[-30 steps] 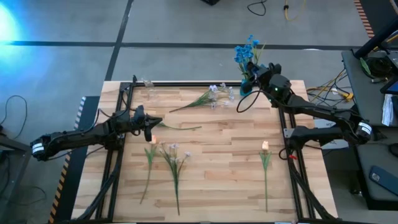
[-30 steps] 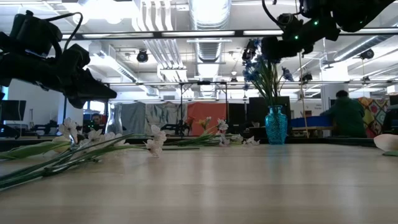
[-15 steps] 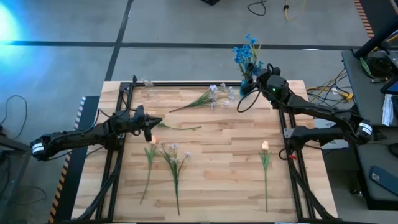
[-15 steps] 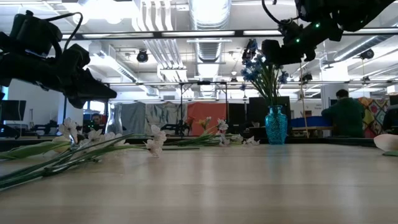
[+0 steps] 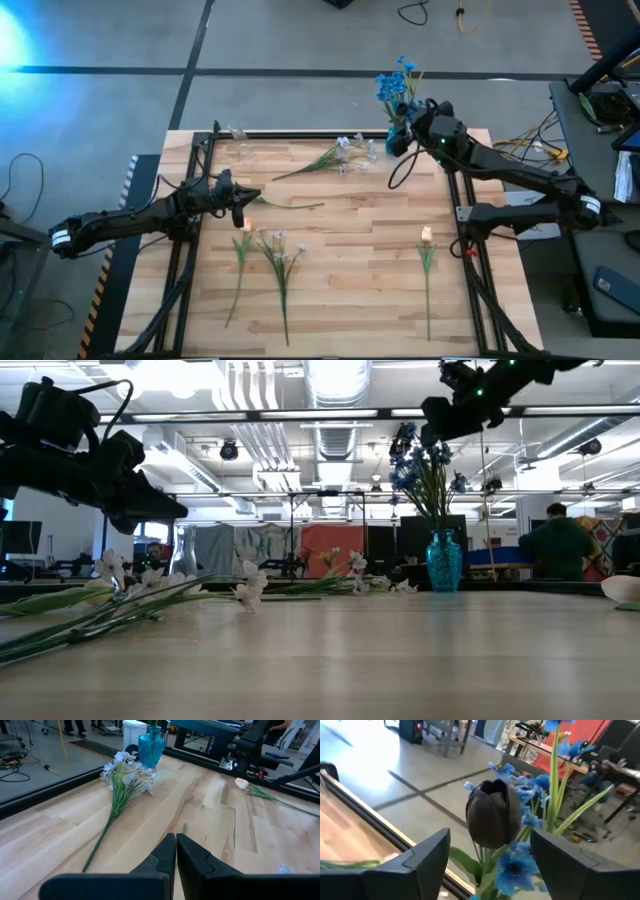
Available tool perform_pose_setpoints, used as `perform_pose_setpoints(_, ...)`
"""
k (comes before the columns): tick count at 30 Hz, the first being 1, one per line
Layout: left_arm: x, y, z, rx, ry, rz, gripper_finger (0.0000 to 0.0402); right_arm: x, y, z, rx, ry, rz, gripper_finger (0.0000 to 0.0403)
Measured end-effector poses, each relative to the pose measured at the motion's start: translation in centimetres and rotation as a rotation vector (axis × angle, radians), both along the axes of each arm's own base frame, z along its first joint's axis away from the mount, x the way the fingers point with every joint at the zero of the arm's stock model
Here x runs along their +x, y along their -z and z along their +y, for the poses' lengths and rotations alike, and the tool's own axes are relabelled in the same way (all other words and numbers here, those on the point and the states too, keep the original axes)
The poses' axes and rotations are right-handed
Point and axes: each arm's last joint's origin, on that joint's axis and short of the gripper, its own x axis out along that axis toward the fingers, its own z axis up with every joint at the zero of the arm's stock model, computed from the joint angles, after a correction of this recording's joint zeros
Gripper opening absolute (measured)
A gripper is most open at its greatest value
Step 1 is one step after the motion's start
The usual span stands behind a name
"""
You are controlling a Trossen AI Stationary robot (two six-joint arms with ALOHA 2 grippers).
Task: Sort flowers into vase by color
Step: Put the right black flower into the blue vase
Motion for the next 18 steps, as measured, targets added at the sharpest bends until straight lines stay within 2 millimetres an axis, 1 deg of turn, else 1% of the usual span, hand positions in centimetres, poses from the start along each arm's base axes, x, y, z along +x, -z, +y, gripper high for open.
perform_pose_setpoints(3,0.0,0.0,0.0,0.000,0.000,0.000,0.0000,0.1,-1.2,0.5,0.003,-0.004,0.028,0.0263)
perform_pose_setpoints(7,0.0,0.0,0.0,0.000,0.000,0.000,0.0000,0.0,-3.2,1.3,0.006,-0.020,0.043,0.0266)
perform_pose_setpoints(13,0.0,0.0,0.0,0.008,0.001,0.000,0.0000,-0.4,-6.1,2.6,0.014,-0.070,0.094,0.0269)
perform_pose_setpoints(15,0.0,-0.1,0.0,0.011,0.000,-0.006,0.0000,-0.3,-6.7,2.8,-0.010,-0.084,0.082,0.0257)
perform_pose_setpoints(18,0.0,-0.1,0.0,0.012,-0.003,-0.006,0.0000,0.0,-7.3,2.7,-0.077,-0.102,0.058,0.0219)
